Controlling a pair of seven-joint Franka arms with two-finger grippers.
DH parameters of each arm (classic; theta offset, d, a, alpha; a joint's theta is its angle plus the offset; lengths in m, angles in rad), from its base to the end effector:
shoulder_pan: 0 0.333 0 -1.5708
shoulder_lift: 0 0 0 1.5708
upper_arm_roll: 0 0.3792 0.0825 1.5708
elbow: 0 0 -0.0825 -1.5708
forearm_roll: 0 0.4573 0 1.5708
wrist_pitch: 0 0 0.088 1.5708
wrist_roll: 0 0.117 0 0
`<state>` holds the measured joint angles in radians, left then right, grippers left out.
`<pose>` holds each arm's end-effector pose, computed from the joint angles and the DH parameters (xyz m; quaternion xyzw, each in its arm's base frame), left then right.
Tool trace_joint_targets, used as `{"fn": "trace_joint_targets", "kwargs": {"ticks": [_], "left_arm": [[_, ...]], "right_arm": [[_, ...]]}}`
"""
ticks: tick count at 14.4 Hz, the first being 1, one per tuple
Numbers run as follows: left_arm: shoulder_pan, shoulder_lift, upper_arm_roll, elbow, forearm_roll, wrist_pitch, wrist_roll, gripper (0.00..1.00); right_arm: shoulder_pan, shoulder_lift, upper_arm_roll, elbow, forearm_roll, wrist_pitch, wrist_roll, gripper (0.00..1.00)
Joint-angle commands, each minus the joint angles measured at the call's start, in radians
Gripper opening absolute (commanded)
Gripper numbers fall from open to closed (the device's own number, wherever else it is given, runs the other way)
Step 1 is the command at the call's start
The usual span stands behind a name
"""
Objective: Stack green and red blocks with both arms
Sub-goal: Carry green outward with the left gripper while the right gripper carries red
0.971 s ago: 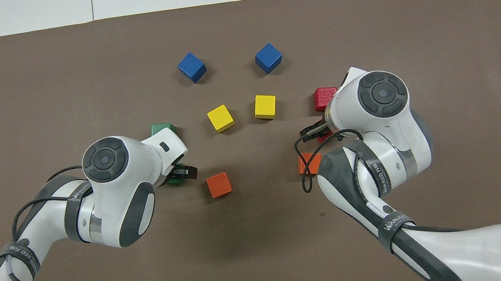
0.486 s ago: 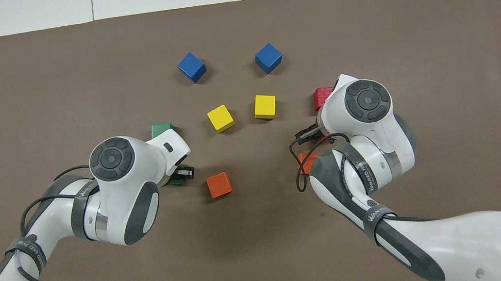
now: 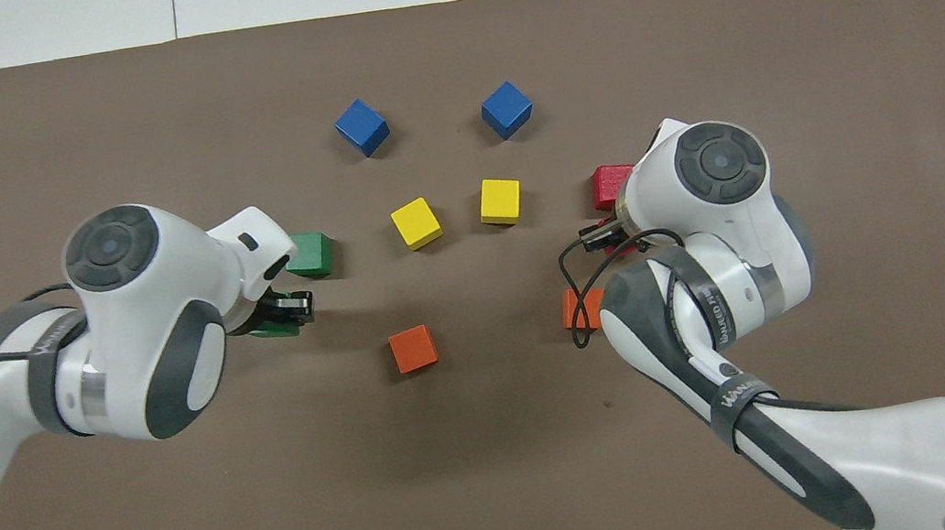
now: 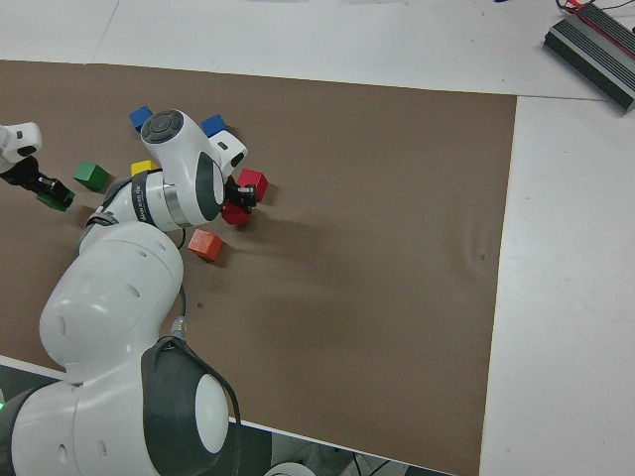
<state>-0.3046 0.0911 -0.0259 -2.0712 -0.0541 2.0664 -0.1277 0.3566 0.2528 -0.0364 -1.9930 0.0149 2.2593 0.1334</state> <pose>0.5842 -0.2037 0.3918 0.9947 -0.0872 -0.0522 0.0128 0.6382 0.2131 0.3425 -0.9960 -0.0892 -0.0064 0.0028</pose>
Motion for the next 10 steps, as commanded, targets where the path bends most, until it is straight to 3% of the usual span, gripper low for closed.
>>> {"fn": "trace_joint_targets", "kwargs": {"ticks": [1, 4, 7, 10], "left_arm": [[0.125, -0.129, -0.003, 0.000, -0.001, -0.144, 0.069, 0.00], [0.278, -0.191, 0.000, -0.003, 0.002, -0.196, 0.180, 0.00], [0.398, -0.201, -0.002, -0.027, 0.049, -0.174, 0.325, 0.00], [0.478, -0.195, 0.000, -0.064, 0.053, -0.100, 0.411, 0.00]], "right_arm": [[-0.120, -0.024, 0.006, 0.178, 0.010, -0.205, -0.073, 0.00], [-0.247, -0.023, 0.003, 0.269, 0.005, -0.267, -0.139, 0.00], [-0.352, -0.021, 0.004, 0.247, 0.005, -0.216, -0.138, 0.00], [-0.381, -0.029, 0.003, 0.189, 0.005, -0.178, -0.135, 0.00]]}}
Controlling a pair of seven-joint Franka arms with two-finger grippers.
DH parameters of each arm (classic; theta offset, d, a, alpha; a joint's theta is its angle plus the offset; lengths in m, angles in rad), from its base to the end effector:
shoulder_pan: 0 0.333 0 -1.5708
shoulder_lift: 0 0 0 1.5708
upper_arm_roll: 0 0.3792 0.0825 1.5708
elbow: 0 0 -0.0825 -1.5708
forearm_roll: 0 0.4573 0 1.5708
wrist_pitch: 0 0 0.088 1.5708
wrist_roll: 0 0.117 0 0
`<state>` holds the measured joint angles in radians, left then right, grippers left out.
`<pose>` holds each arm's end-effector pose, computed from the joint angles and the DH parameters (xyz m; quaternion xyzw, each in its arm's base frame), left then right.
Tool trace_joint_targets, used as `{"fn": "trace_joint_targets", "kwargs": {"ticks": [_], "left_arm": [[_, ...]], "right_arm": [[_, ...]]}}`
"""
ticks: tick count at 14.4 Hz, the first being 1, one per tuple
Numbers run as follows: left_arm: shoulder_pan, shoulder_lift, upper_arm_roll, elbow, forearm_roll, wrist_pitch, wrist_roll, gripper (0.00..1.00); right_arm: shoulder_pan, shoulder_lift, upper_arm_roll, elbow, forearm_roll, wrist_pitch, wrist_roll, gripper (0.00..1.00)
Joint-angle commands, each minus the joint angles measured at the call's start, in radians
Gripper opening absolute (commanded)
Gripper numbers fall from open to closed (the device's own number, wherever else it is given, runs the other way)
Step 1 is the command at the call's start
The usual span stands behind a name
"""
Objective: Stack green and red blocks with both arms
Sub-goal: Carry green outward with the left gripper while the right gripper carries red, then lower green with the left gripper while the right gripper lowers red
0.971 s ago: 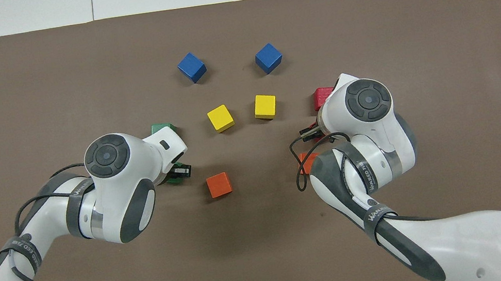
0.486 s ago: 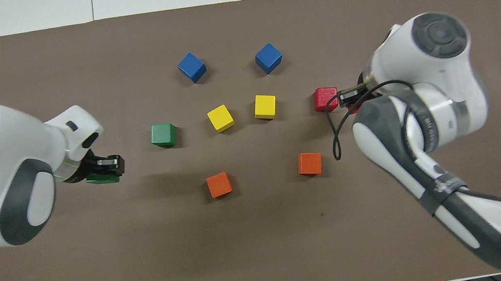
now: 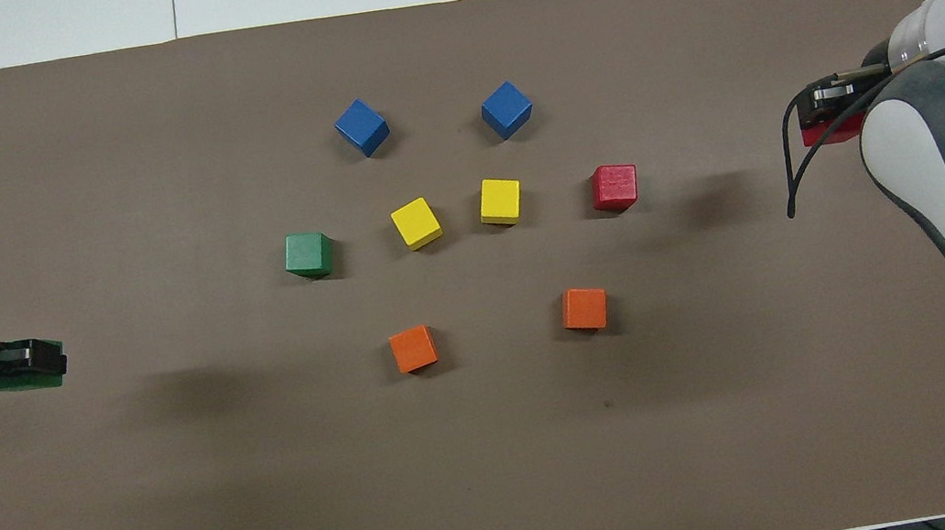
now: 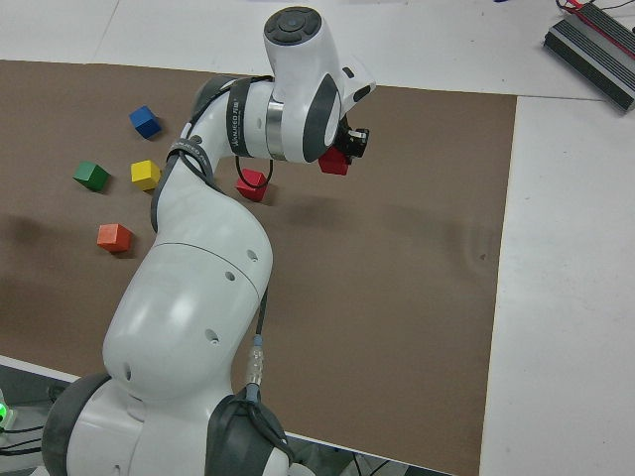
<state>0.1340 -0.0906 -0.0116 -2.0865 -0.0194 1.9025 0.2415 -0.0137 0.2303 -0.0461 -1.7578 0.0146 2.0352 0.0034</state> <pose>0.5711 0.0685 0.4800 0.9973 -0.0558 -0.0444 0.0168 0.7107 -0.0394 0.4609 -0.9991 0.0340 -0.0237 0.0007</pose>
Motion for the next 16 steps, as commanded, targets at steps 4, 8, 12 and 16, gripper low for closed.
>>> {"fn": "trace_joint_targets", "kwargs": {"ticks": [4, 8, 12, 16], "left_arm": [[0.107, 0.012, -0.016, -0.164, 0.058, 0.277, 0.099, 0.00], [0.127, 0.095, -0.016, -0.195, 0.058, 0.389, 0.117, 0.00], [0.127, 0.155, -0.016, -0.199, 0.058, 0.425, 0.117, 0.00], [0.133, 0.178, -0.016, -0.224, 0.058, 0.475, 0.107, 0.00]], "right_arm": [[0.001, -0.022, 0.012, -0.168, -0.001, 0.175, -0.011, 0.00], [-0.003, -0.019, 0.014, -0.233, -0.001, 0.247, -0.017, 0.00], [-0.005, -0.013, 0.014, -0.273, -0.001, 0.296, -0.032, 0.00], [-0.012, 0.014, 0.014, -0.275, -0.001, 0.323, -0.046, 0.00]]}}
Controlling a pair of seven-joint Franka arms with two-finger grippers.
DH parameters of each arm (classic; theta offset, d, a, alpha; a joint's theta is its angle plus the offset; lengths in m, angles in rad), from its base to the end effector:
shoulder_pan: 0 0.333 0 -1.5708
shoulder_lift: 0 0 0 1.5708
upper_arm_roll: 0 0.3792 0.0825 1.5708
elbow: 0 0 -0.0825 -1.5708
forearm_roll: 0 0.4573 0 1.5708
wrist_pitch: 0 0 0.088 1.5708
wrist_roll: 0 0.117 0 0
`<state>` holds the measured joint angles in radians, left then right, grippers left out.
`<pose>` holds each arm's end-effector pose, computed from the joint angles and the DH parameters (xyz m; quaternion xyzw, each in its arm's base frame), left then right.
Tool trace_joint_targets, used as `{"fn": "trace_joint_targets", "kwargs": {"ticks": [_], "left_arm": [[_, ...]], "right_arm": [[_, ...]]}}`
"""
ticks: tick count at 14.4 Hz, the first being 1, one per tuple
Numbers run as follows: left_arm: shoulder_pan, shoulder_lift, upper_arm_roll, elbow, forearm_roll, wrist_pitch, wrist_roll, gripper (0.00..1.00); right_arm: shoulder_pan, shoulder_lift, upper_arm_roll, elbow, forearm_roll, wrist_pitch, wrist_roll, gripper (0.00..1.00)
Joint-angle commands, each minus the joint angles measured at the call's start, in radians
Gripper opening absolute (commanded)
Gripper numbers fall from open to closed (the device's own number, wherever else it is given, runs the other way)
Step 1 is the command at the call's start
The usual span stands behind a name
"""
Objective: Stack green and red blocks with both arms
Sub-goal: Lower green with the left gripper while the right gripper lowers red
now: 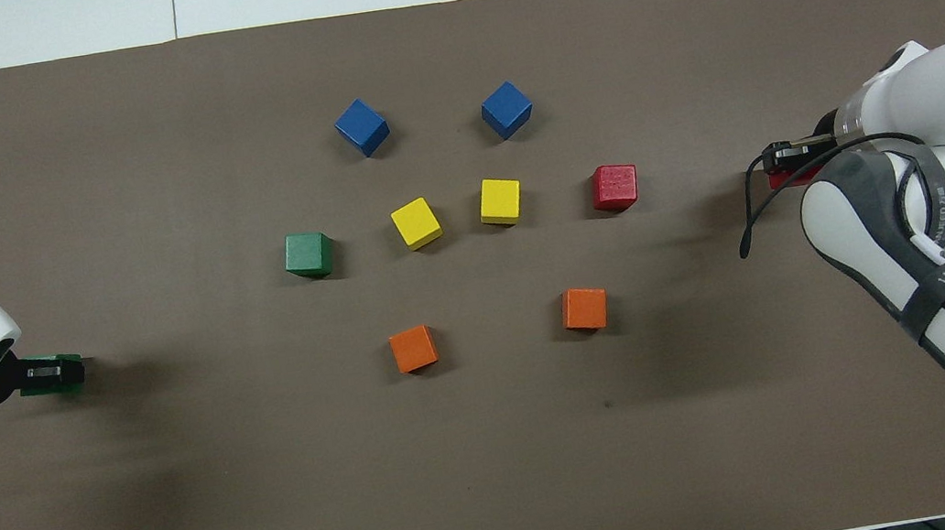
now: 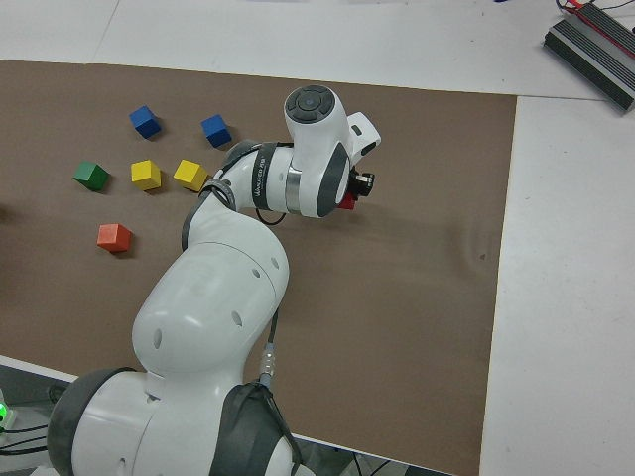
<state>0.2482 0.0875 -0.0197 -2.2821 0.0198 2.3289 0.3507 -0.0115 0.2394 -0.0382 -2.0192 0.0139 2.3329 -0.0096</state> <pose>0.5615 0.1311 0.3130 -0.9975 0.0680 0.0213 0.0001 0.6714 -0.0322 0.3452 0.9990 -0.0239 0.0372 0.0004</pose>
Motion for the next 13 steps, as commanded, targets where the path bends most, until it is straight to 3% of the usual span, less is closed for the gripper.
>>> {"fn": "trace_joint_targets", "kwargs": {"ticks": [1, 7, 8, 9, 10, 11, 12, 13], "left_arm": [[0.020, 0.003, -0.008, -0.031, 0.019, 0.055, -0.004, 0.00], [0.026, 0.026, -0.008, -0.031, 0.019, 0.078, 0.004, 0.00], [0.025, 0.026, -0.008, -0.031, 0.019, 0.078, 0.007, 0.04], [0.026, 0.026, -0.008, -0.031, 0.019, 0.078, 0.008, 0.59], [0.025, 0.026, -0.008, -0.030, 0.019, 0.075, 0.008, 1.00], [0.025, 0.026, -0.008, -0.025, 0.019, 0.073, 0.016, 1.00], [0.025, 0.026, -0.008, -0.019, 0.019, 0.061, 0.020, 1.00], [0.023, 0.018, -0.008, -0.013, 0.019, 0.046, 0.027, 1.00]], "right_arm": [[-0.019, 0.011, 0.006, -0.013, 0.000, 0.031, -0.033, 0.00], [-0.047, 0.060, 0.006, -0.027, 0.000, 0.075, -0.075, 0.00], [-0.045, 0.064, 0.006, -0.029, 0.000, 0.085, -0.075, 0.00], [-0.044, 0.064, 0.006, -0.036, 0.000, 0.100, -0.075, 0.00], [-0.044, 0.063, 0.006, -0.047, 0.000, 0.103, -0.075, 0.00], [-0.042, 0.061, 0.006, -0.052, 0.000, 0.105, -0.075, 0.00], [-0.041, 0.061, 0.006, -0.053, 0.000, 0.105, -0.082, 0.31], [-0.042, 0.061, 0.006, -0.053, 0.000, 0.105, -0.096, 0.95]]}}
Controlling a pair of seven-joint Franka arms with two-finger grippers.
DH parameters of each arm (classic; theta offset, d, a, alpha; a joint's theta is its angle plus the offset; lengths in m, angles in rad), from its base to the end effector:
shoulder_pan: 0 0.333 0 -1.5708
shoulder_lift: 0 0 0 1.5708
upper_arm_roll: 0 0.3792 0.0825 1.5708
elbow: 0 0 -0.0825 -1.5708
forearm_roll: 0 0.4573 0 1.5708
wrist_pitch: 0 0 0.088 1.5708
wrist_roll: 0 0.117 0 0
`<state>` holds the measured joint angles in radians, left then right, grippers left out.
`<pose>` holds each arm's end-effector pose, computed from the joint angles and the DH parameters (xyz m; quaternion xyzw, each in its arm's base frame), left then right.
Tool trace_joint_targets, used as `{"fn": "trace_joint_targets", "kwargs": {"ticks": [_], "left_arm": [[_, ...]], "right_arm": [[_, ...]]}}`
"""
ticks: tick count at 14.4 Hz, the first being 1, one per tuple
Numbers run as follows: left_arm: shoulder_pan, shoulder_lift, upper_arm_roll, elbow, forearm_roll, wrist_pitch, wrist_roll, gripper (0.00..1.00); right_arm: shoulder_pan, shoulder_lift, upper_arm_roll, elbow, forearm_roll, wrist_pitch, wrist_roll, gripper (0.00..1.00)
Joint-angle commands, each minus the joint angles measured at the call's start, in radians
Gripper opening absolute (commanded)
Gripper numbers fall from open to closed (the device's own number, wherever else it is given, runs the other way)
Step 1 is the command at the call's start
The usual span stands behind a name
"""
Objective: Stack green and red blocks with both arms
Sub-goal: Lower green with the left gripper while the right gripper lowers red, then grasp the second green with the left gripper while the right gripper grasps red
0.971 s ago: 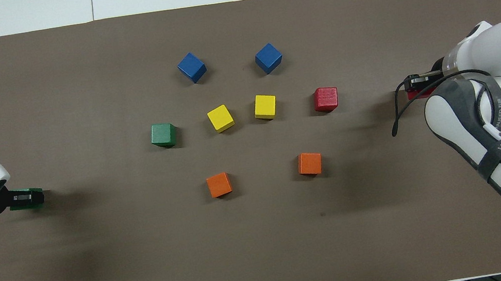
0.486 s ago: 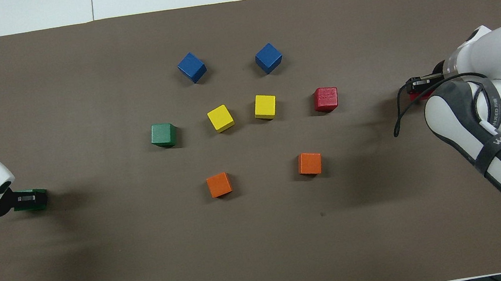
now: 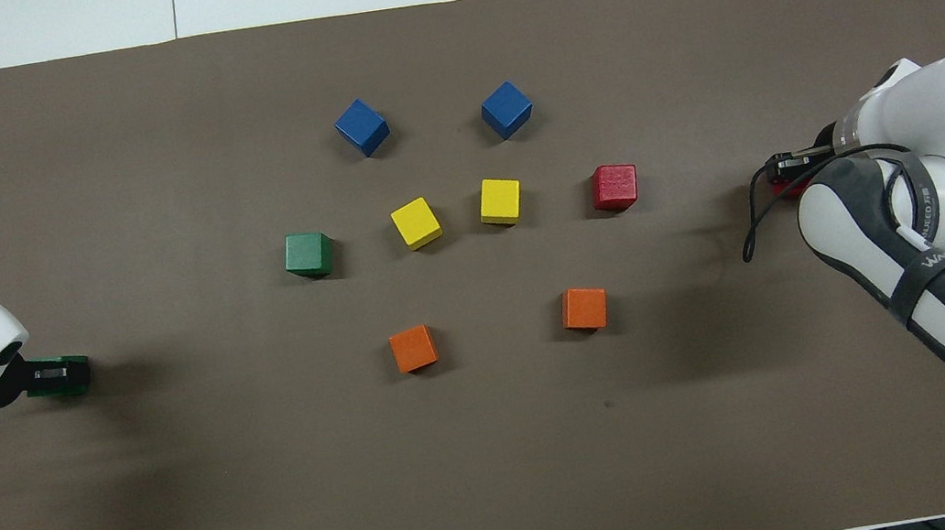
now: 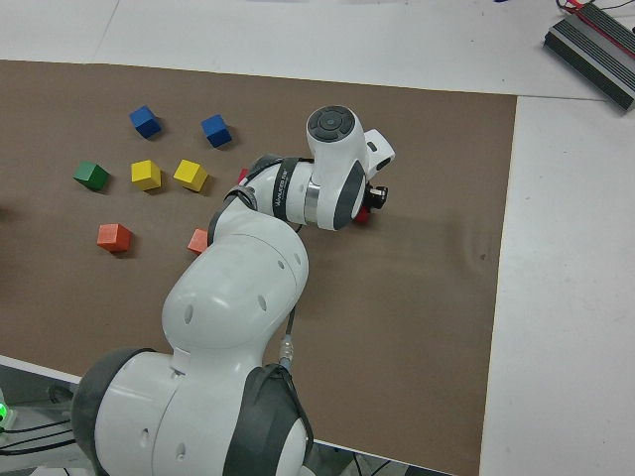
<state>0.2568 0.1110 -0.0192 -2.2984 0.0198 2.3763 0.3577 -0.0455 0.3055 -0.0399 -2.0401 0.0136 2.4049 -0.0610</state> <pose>0.5589 0.1357 0.2959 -0.9976 0.0672 0.0175 0.0006 0.6696 -0.0563 0.2974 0.9994 -0.0160 0.0296 0.0034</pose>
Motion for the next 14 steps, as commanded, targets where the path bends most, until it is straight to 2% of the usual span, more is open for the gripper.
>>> {"fn": "trace_joint_targets", "kwargs": {"ticks": [1, 4, 6, 7, 9, 11, 14], "left_arm": [[0.010, -0.010, -0.008, 0.034, 0.019, -0.049, 0.021, 1.00], [-0.010, -0.007, -0.011, 0.213, 0.020, -0.256, 0.052, 1.00], [-0.056, 0.001, -0.011, 0.339, 0.020, -0.372, 0.055, 1.00], [-0.086, 0.004, -0.013, 0.391, 0.020, -0.415, 0.052, 1.00], [-0.184, 0.034, -0.011, 0.495, 0.017, -0.488, -0.044, 1.00], [-0.284, 0.062, -0.013, 0.569, 0.006, -0.518, -0.243, 1.00], [-0.405, 0.085, -0.011, 0.590, -0.052, -0.505, -0.399, 1.00]], "right_arm": [[-0.008, -0.005, 0.008, -0.023, 0.000, 0.019, -0.065, 1.00], [-0.007, -0.012, 0.006, 0.056, -0.001, -0.059, -0.094, 1.00], [-0.002, -0.008, 0.006, 0.206, -0.003, -0.233, -0.094, 1.00], [0.001, 0.003, 0.006, 0.313, -0.004, -0.341, -0.094, 1.00], [0.015, 0.067, 0.014, 0.491, -0.004, -0.470, -0.062, 1.00], [0.088, 0.096, 0.012, 0.552, -0.006, -0.501, 0.050, 1.00], [0.194, 0.132, 0.012, 0.600, -0.007, -0.509, 0.195, 1.00]]}}
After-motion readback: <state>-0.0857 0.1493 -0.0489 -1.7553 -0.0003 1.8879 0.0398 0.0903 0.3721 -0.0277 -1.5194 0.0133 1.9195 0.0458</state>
